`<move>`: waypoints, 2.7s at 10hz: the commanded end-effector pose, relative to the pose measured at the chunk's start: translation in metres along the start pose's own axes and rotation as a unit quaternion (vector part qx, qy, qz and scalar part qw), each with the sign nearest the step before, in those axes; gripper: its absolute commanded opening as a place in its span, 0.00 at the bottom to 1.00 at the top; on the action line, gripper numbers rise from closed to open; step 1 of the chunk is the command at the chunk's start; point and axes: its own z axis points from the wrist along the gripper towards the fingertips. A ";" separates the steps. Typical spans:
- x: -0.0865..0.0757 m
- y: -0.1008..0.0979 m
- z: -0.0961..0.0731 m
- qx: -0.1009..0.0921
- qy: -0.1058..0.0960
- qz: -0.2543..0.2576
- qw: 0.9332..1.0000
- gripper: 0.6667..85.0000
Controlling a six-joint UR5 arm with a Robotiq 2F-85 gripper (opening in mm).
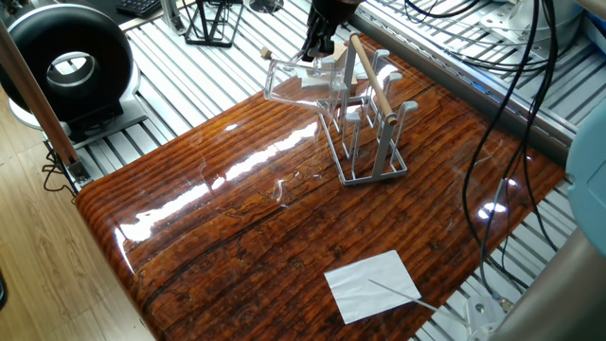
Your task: Put the cup on the cup rack
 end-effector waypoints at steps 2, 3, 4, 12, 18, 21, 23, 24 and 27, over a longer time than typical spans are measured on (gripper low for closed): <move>0.006 -0.019 0.007 0.010 0.013 -0.026 1.000 0.00; 0.009 -0.026 0.008 0.007 0.014 -0.038 0.999 0.00; 0.013 -0.031 0.007 0.007 0.018 -0.047 0.999 0.00; 0.012 -0.022 -0.004 0.008 0.008 -0.020 1.000 0.00; 0.007 -0.017 -0.007 -0.008 -0.008 0.011 1.000 0.00; 0.002 -0.011 -0.009 -0.021 -0.023 0.035 0.999 0.00; -0.003 -0.006 -0.012 -0.033 -0.037 0.061 0.997 0.00; -0.005 -0.008 -0.015 -0.028 -0.044 0.069 0.996 0.00; -0.005 -0.018 -0.024 -0.032 -0.056 0.060 0.996 0.00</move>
